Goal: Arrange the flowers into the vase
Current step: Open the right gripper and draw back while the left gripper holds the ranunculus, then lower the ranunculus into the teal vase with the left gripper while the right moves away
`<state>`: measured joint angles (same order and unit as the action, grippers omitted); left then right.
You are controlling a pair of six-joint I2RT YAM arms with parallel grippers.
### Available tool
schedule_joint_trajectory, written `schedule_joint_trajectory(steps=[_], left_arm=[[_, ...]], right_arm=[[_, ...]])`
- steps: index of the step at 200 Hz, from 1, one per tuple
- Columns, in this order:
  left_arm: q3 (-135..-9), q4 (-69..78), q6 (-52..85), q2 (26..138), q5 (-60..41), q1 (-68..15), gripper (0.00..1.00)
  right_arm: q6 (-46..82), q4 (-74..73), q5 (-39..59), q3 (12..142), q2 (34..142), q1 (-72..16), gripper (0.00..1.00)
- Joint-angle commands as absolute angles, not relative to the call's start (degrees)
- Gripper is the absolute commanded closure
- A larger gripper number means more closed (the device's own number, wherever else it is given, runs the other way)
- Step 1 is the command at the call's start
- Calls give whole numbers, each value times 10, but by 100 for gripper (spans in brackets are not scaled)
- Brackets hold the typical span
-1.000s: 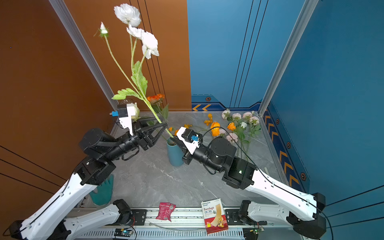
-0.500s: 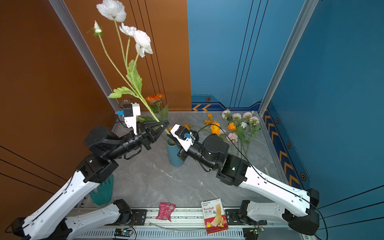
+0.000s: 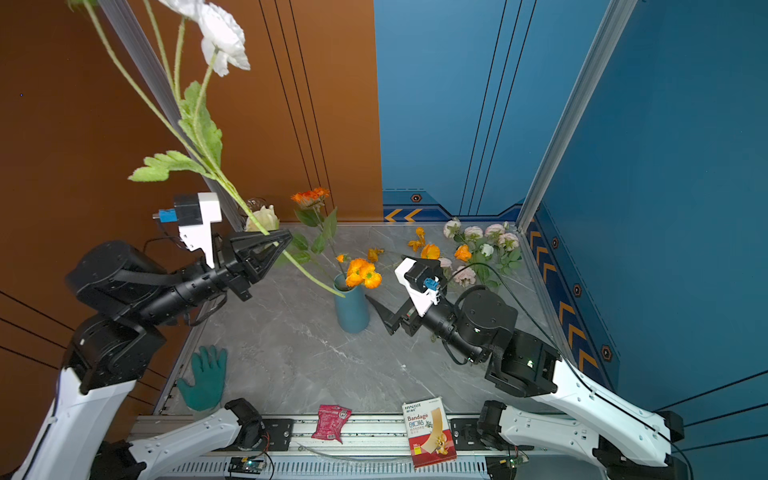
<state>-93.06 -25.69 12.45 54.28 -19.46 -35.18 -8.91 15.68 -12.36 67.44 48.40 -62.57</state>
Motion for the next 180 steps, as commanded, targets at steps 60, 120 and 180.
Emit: schedule_joint_trajectory(steps=[60,120,180], left_arm=[[-757,-145,22,513,-69,-350,100],[-723,-39,24,538,-54,-351,100],[-734,-35,29,604,-45,-350,100]], right_arm=[[58,299,-105,524,392,-578,0],[124,231,-73,395,368,-546,0],[128,208,-1,362,352,-462,0]])
